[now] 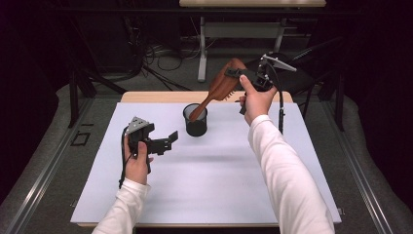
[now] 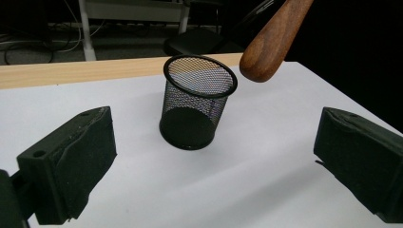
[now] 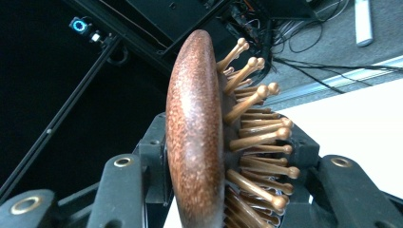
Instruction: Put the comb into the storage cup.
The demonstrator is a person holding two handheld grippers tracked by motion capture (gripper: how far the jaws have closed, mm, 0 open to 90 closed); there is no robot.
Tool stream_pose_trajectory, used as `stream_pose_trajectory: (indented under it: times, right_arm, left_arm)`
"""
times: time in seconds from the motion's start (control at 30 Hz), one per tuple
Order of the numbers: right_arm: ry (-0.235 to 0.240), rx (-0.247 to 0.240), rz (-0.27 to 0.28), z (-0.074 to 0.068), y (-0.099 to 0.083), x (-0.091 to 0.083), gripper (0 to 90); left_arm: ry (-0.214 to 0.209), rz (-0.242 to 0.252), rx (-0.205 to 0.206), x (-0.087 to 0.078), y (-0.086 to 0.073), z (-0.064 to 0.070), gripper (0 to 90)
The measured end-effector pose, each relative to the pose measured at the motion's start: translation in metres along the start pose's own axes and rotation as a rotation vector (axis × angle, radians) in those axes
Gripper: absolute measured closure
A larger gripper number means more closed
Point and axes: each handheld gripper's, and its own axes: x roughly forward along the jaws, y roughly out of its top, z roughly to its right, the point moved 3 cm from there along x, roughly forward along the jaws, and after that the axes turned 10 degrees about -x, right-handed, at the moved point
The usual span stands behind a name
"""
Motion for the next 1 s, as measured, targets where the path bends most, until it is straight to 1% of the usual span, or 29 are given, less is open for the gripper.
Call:
stream_pose_trajectory:
  times: [0.03,0.1,0.23,0.33,0.47,0.53,0.6,0.83,1.0]
  right_arm:
    - [-0.005,-0.002,-0.001,0.001,0.0,0.0,47.7]
    - [-0.014,0.001,0.015,0.002,0.001,0.002,47.7]
    - [-0.036,0.0,0.02,0.004,0.003,0.002,47.7]
    - [-0.052,-0.007,0.023,0.005,0.004,0.002,47.8]
    - [-0.071,-0.004,0.025,0.008,0.006,0.002,47.7]
    - [-0.081,-0.003,0.045,0.01,0.008,0.004,47.7]
    - [-0.092,0.004,0.047,0.011,0.009,0.005,47.7]
    - [-0.123,0.013,0.084,0.015,0.013,0.01,47.8]
    - [-0.137,0.008,0.091,0.017,0.012,0.016,47.8]
  left_arm:
    - [-0.001,-0.001,0.001,0.0,0.0,0.0,0.4]
    - [-0.008,-0.002,-0.001,0.0,0.0,0.001,0.3]
    - [-0.012,-0.005,0.004,-0.001,-0.001,0.001,0.3]
    - [-0.01,-0.006,-0.001,-0.001,-0.002,-0.001,0.4]
    - [-0.01,-0.005,-0.003,-0.002,-0.002,-0.002,0.4]
    - [-0.01,-0.004,-0.007,-0.003,-0.002,-0.002,0.3]
    - [-0.009,-0.001,-0.007,-0.004,-0.002,-0.003,0.3]
    - [-0.014,0.001,-0.01,-0.005,-0.001,-0.005,0.4]
    - [-0.014,0.007,-0.016,-0.006,-0.001,-0.006,0.3]
